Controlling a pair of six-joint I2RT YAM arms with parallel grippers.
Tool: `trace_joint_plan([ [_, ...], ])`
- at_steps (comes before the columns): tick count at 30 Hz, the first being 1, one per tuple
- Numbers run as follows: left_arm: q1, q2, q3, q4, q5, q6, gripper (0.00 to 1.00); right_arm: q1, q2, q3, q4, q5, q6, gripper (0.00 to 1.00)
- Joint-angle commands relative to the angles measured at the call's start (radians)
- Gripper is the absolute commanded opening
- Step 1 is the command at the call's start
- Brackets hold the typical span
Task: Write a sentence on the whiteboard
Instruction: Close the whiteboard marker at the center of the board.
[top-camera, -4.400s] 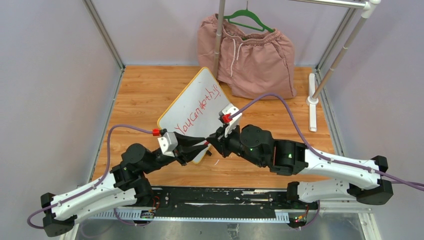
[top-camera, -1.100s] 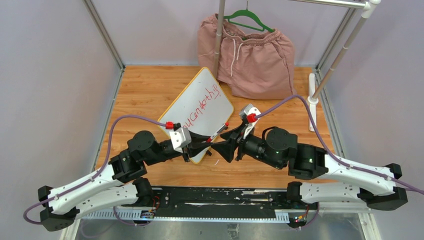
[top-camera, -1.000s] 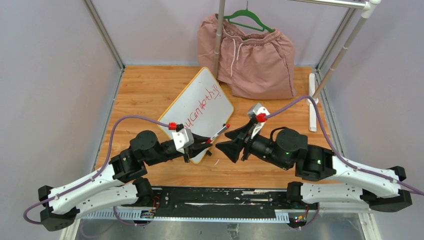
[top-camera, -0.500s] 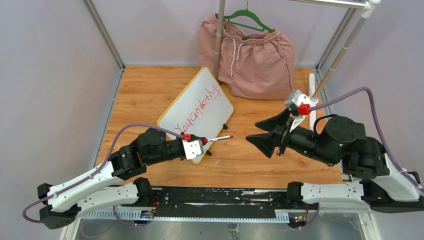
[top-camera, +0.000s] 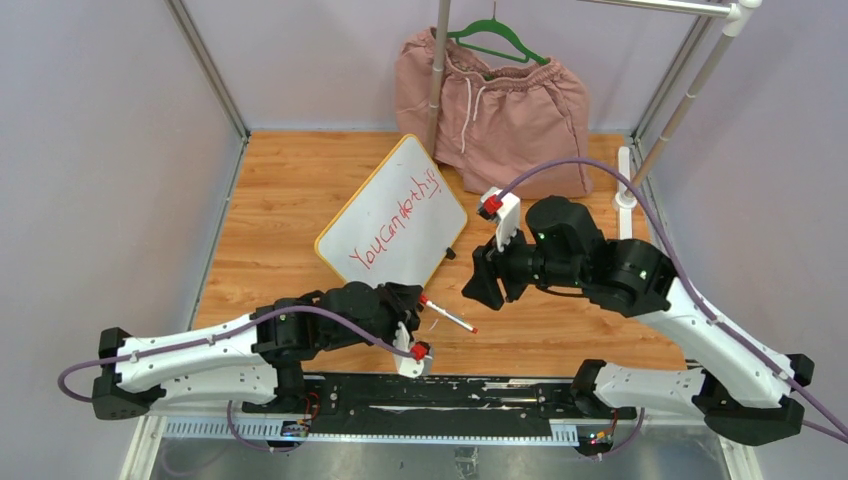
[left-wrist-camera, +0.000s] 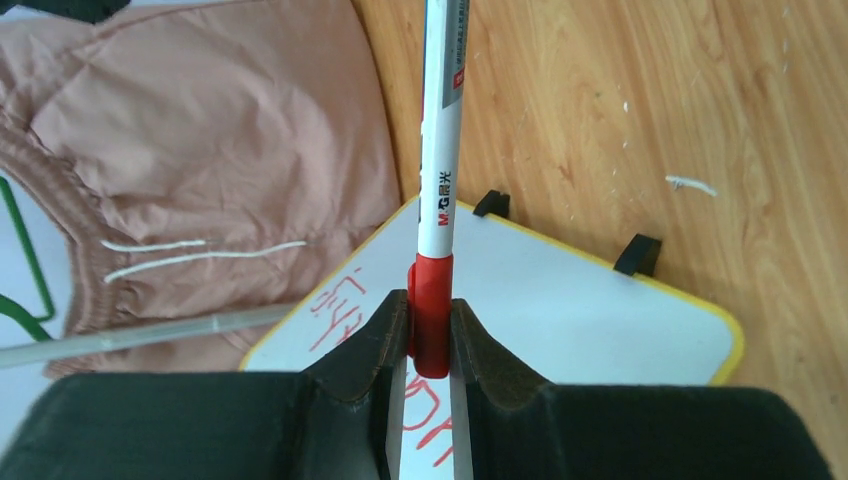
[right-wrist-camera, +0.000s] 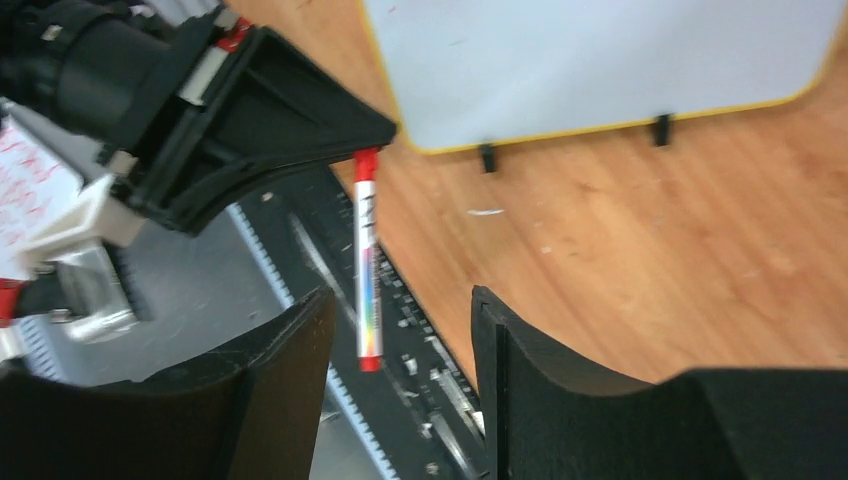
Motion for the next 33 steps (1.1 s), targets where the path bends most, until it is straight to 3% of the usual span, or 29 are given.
trace_joint_plan([
  [1,-0.048,-0.011,-0.054,0.113,-0.146,0.192,0.0,-0.026,0.002,-0.092,0.088,-0.281,0.101,0.55],
  [11,-0.061,-0.037,-0.136,0.302,-0.199,0.409,0.0,-0.026,-0.014,-0.298,0.207,-0.309,0.21,0.56],
  [22,-0.067,-0.083,-0.158,0.327,-0.136,0.442,0.0,-0.026,0.052,-0.295,0.207,-0.286,0.17,0.52],
  [32,-0.068,-0.106,-0.185,0.324,-0.129,0.441,0.01,-0.026,0.048,-0.298,0.26,-0.31,0.181,0.0],
  [33,-0.068,-0.105,-0.188,0.331,-0.129,0.426,0.15,-0.026,0.04,-0.304,0.276,-0.314,0.182,0.0],
])
